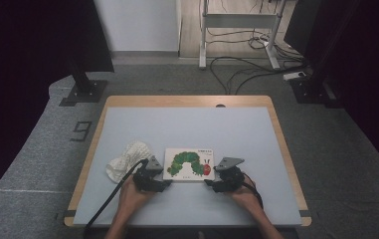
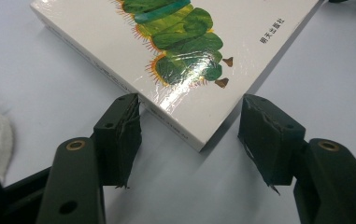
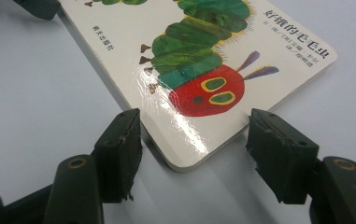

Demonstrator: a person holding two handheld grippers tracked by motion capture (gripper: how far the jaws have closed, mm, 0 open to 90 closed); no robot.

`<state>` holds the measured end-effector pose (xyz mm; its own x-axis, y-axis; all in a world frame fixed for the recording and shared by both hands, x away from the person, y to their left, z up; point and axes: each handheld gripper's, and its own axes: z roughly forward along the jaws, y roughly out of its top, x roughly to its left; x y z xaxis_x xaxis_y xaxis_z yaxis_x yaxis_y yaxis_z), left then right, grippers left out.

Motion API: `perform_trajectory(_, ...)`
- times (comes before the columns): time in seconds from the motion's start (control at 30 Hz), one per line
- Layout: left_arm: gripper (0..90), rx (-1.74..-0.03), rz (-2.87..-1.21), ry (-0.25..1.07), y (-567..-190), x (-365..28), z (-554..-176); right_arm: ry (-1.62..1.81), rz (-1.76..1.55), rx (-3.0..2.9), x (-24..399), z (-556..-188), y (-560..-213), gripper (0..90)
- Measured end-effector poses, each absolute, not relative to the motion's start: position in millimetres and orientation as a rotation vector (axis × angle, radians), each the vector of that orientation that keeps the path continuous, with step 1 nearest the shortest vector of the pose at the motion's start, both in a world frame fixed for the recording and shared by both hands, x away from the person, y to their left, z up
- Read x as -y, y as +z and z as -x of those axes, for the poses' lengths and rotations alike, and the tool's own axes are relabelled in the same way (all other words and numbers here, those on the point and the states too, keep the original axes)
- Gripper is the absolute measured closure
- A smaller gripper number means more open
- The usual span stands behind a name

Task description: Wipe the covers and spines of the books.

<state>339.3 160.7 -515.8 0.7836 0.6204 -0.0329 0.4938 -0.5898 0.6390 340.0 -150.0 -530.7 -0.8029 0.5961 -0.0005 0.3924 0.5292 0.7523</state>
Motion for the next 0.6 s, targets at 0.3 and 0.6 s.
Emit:
perform_trajectory(0.3, 39.7, -0.841, -2.325, 0.270, -515.0, -159.8, -360.0, 1.146, -0.854, -2.494, 150.1, -357.5, -531.4, 37.1)
perform_trajectory(0.6, 39.2, -0.858, -2.321, 0.294, -515.2, -159.0, -374.9, 1.138, -0.873, -2.482, 148.3, -372.5, -531.2, 37.3)
